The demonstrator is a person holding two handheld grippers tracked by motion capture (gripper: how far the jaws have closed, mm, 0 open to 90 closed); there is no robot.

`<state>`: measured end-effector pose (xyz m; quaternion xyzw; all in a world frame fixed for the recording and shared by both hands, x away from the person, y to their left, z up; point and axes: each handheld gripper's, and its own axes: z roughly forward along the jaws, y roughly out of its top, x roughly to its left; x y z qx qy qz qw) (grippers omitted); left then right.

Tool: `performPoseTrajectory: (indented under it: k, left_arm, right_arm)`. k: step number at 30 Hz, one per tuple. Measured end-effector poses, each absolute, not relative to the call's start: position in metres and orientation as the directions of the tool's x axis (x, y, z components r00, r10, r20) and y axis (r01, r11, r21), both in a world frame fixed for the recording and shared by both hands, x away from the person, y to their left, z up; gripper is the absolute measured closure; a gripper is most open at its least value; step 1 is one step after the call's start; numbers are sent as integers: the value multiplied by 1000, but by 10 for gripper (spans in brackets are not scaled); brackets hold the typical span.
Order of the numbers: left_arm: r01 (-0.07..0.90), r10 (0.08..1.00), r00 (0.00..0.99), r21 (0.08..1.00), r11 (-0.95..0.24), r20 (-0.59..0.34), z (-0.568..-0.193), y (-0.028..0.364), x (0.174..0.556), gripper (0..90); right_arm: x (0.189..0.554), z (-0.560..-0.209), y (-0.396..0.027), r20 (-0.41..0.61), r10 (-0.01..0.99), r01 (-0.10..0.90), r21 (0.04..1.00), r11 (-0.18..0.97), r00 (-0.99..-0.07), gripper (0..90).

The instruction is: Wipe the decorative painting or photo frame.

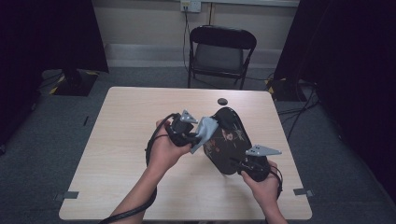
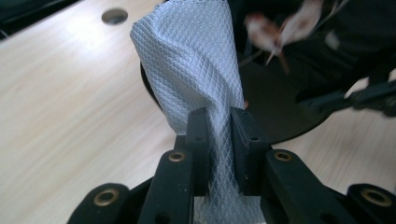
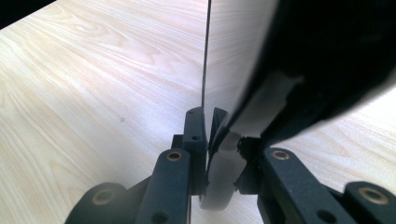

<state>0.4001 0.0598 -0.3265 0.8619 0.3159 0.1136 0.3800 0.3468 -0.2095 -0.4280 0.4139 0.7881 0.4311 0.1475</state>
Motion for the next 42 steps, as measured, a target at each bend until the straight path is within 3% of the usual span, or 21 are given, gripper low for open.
performPoseTrajectory:
  k: [10, 16, 31, 42]
  left_arm:
    - [376, 600, 800, 761, -528, 22, -278, 40, 400, 785]
    - [330, 570, 821, 784, -525, 37, -270, 28, 391, 787]
    - [324, 527, 850, 776, -541, 13, -300, 22, 383, 793]
    - [397, 545, 838, 722, -566, -33, -347, 29, 386, 794]
  right_arm:
    - [347, -428, -210, 127, 780, 527, 801, 283, -613, 783]
    - [347, -428, -209, 125, 780, 526, 802, 285, -613, 783]
    - [347, -428, -208, 125, 780, 525, 802, 285, -613, 783]
    - [350, -428, -205, 129, 784, 532, 799, 281, -608, 783]
